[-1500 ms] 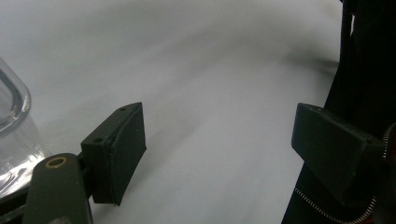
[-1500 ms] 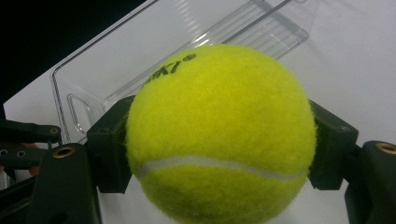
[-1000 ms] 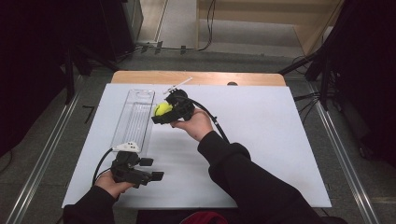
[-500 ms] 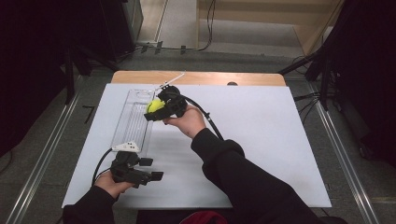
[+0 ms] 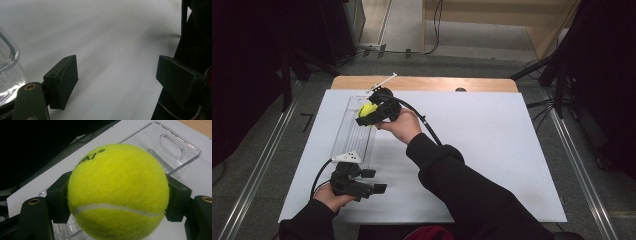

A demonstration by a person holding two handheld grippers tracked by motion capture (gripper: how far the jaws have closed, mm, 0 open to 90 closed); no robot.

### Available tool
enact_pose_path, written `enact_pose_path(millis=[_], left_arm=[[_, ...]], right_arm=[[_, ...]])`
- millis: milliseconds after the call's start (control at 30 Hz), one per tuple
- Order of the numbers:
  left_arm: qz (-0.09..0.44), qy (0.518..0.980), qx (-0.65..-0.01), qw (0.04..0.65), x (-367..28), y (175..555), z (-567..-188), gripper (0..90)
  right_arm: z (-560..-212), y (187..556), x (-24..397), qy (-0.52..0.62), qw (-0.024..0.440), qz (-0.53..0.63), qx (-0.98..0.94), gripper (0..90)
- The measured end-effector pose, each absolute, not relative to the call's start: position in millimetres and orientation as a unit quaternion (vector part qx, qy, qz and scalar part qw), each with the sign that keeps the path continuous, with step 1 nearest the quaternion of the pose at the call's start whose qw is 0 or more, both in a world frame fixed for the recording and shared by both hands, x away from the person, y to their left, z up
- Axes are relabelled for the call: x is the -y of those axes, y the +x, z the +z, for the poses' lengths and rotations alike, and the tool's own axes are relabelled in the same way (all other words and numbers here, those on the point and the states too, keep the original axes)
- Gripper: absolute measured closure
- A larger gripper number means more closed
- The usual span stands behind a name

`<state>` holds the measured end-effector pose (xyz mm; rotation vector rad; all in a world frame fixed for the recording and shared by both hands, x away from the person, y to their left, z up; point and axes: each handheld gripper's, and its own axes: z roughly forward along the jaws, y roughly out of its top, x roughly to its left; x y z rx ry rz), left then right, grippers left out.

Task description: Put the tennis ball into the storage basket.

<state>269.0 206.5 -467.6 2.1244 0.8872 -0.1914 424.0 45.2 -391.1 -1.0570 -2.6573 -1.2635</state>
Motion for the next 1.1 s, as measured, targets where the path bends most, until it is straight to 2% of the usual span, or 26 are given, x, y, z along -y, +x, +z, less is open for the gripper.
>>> enact_pose_path(millis=[1100], left_arm=[[-0.073, 0.841, -0.352, 0.404, -207.2, 269.4, -467.3, 18.0]], right_arm=[[-398.7, 448.3, -86.3, -0.344, 0.010, -0.405, 0.847, 23.0]])
